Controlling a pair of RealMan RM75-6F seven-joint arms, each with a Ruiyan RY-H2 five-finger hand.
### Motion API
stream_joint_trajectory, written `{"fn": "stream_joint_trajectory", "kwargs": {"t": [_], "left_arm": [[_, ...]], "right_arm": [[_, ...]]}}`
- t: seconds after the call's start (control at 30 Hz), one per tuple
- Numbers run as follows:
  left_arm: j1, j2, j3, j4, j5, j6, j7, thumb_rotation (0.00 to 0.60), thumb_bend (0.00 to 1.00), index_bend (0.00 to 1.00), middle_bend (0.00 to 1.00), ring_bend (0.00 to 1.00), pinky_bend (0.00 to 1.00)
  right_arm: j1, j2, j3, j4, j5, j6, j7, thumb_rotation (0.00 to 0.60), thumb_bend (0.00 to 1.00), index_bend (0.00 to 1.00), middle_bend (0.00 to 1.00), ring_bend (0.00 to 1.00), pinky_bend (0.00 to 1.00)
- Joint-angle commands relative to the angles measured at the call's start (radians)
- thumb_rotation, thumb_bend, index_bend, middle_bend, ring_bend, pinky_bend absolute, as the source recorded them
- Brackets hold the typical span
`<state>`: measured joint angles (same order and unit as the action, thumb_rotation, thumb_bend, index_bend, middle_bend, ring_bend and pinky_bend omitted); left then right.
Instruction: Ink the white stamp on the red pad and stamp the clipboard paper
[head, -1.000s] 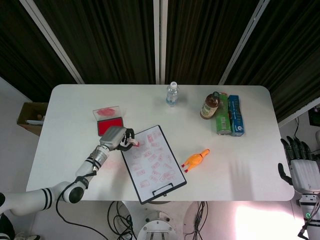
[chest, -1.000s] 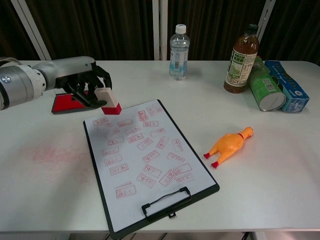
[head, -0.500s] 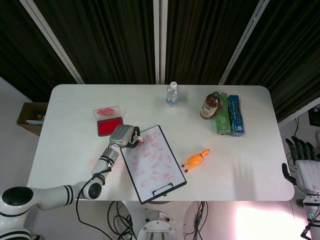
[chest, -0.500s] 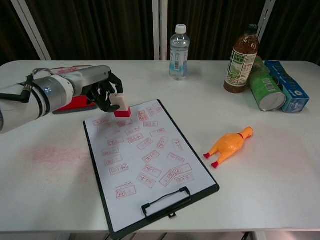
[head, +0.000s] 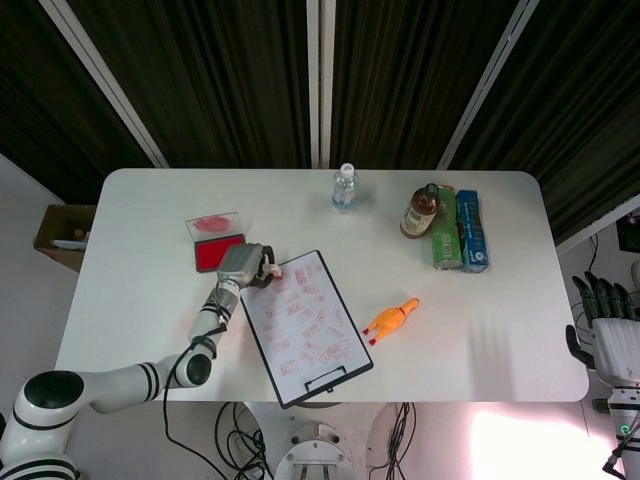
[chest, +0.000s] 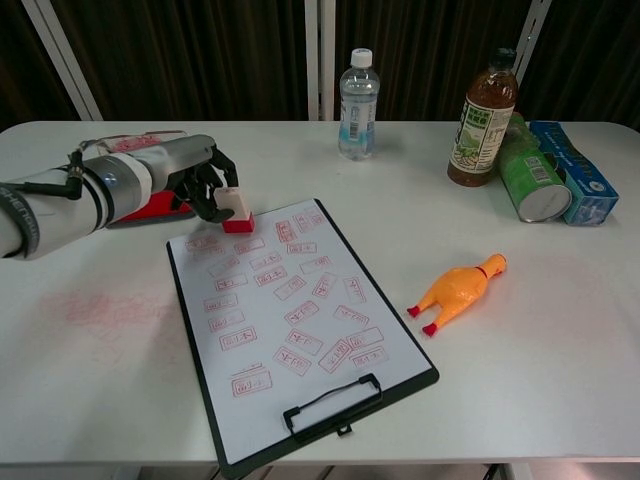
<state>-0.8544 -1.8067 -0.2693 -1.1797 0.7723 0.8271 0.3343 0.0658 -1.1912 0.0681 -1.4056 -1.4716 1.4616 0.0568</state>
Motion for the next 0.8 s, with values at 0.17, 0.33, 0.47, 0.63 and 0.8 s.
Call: {"fn": "stream_joint_trajectory", "kwargs": {"t": [0.17,0.33,0.47,0.63,0.8], "left_arm": [[-0.006,-0.008,0.004,0.018,0.005,-0.007,-0.002,0.6,0.42,0.66,0.68,0.6,0.73],[-0.006,-0.019,0.011,0.038,0.001,-0.016,-0.001,0.6,0.42,0.66,0.68,0.6,0.73],[-0.004,-0.031,0.018,0.058,0.001,-0.02,-0.003,0.6,0.42,0.66,0.69,0.6,0.73],[-0.002,-0.044,0.019,0.078,0.005,-0.023,-0.01,0.6,0.43,0.67,0.69,0.61,0.73],[-0.002,-0.052,0.02,0.088,0.013,-0.023,-0.01,0.6,0.44,0.67,0.69,0.61,0.73]], "right_arm": [[-0.001,-0.004,-0.002,0.005,-0.002,0.001,-0.002,0.6,0.42,0.0,0.0,0.0,0.0],[-0.001,-0.004,-0.001,0.007,0.001,0.0,-0.002,0.6,0.42,0.0,0.0,0.0,0.0],[0.0,-0.006,-0.002,0.01,0.001,-0.003,0.0,0.6,0.42,0.0,0.0,0.0,0.0],[0.001,-0.004,-0.008,0.016,0.001,-0.015,-0.013,0.6,0.42,0.0,0.0,0.0,0.0],[0.001,-0.01,-0.007,0.018,0.002,-0.015,-0.001,0.6,0.42,0.0,0.0,0.0,0.0]]}}
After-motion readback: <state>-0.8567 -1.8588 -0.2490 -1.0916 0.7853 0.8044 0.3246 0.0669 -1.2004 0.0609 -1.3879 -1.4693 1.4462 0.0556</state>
